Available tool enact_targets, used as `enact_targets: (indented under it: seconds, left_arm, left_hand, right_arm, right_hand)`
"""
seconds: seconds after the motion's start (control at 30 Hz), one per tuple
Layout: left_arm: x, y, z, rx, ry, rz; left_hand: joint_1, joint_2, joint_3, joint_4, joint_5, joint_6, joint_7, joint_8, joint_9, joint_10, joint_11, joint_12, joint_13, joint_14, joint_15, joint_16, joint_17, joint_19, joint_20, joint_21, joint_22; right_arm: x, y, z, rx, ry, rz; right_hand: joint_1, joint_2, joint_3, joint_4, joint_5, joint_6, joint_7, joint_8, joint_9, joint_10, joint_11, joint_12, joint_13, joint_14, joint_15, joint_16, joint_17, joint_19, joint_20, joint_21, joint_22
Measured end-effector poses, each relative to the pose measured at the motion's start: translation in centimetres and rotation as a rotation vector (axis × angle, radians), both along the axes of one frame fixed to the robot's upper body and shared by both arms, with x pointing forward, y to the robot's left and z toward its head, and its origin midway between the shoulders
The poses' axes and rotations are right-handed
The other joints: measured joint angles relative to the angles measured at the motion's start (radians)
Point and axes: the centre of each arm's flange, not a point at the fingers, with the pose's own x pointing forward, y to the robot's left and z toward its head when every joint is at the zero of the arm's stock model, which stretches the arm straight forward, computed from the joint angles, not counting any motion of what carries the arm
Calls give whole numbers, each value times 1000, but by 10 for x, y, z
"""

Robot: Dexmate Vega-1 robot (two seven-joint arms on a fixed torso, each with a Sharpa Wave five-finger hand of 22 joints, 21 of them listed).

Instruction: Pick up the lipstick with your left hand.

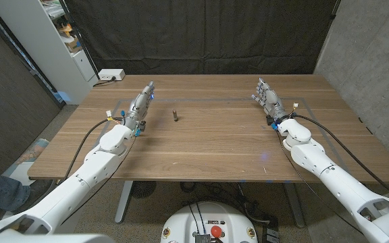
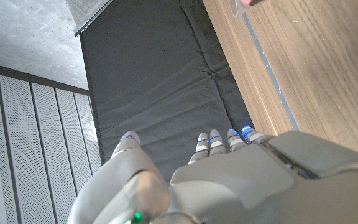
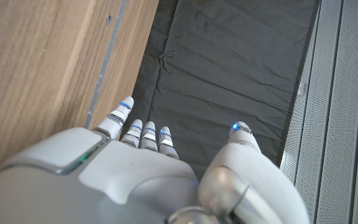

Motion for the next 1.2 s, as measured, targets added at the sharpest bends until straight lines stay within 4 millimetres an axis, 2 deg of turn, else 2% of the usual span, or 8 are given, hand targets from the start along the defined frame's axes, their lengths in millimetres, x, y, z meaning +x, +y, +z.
enact_targets:
  seconds: [0.13, 0.37, 0.73, 0.87, 1.0, 1.2]
  left_arm:
    - [-5, 1, -2, 5, -5, 9]
    - [-12, 6, -5, 12, -14, 37]
    - [-21, 11, -8, 19, -27, 65]
    - [-23, 11, -8, 25, -32, 73]
    - [-24, 11, -7, 31, -37, 83]
    - [-29, 11, -6, 43, -49, 98]
  left_hand:
    - [7, 7, 4, -4, 0, 0, 0, 0, 0, 4, -4, 0, 0, 0, 0, 0, 0, 0, 0, 0, 0]
    - [37, 19, 18, -18, 0, 6, -6, 0, 0, 7, -7, 0, 0, 0, 0, 0, 0, 2, 23, -5, 0]
    - [78, 41, 40, -40, -8, 5, -5, 0, 5, 16, -16, 4, 4, 0, 0, 0, 0, 3, 43, -5, 0]
    - [98, 46, 44, -52, -13, 11, -11, 0, 5, 23, -13, 4, 5, 0, 0, 0, 0, 3, 51, -5, 0]
    - [116, 55, 58, -66, -20, 11, -11, 0, 5, 23, -12, 4, 5, 0, 0, 0, 0, 2, 73, -5, 0]
    - [144, 57, 67, -84, -23, 16, -5, 0, 5, 31, -12, 6, 5, 0, 0, 0, 0, 1, 84, -5, 0]
  right_arm:
    - [-1, 2, -1, 0, 0, 4]
    - [-3, 3, -2, -1, -2, 6]
    - [-5, 6, -2, -5, -3, 10]
    - [-5, 6, -2, -7, -4, 11]
    - [-6, 6, -1, -8, -6, 11]
    - [-7, 5, 0, -9, -8, 9]
  right_hand:
    - [0, 0, 0, 0, 0, 4, -4, 0, 0, 0, 0, 0, 0, 0, 0, 0, 0, 0, 0, 0, 0]
    - [0, 0, 0, 0, 0, 4, -4, 0, 0, 0, 0, 0, 0, 0, 0, 0, 0, 0, 0, 0, 0]
    - [0, 0, 0, 0, 0, 4, -4, 0, 0, 0, 0, 0, 0, 0, 0, 0, 0, 0, 0, 0, 0]
    - [0, 0, 0, 0, 2, 4, -4, 0, 0, 0, 0, 0, 0, 0, 0, 0, 0, 0, 0, 0, 0]
    - [0, 0, 0, 0, 4, 8, 0, 0, 0, 0, 0, 0, 0, 0, 0, 0, 0, 0, 0, 0, 0]
    - [0, 0, 0, 0, 4, 9, 2, 0, 0, 0, 0, 0, 0, 0, 0, 0, 0, 0, 0, 0, 0]
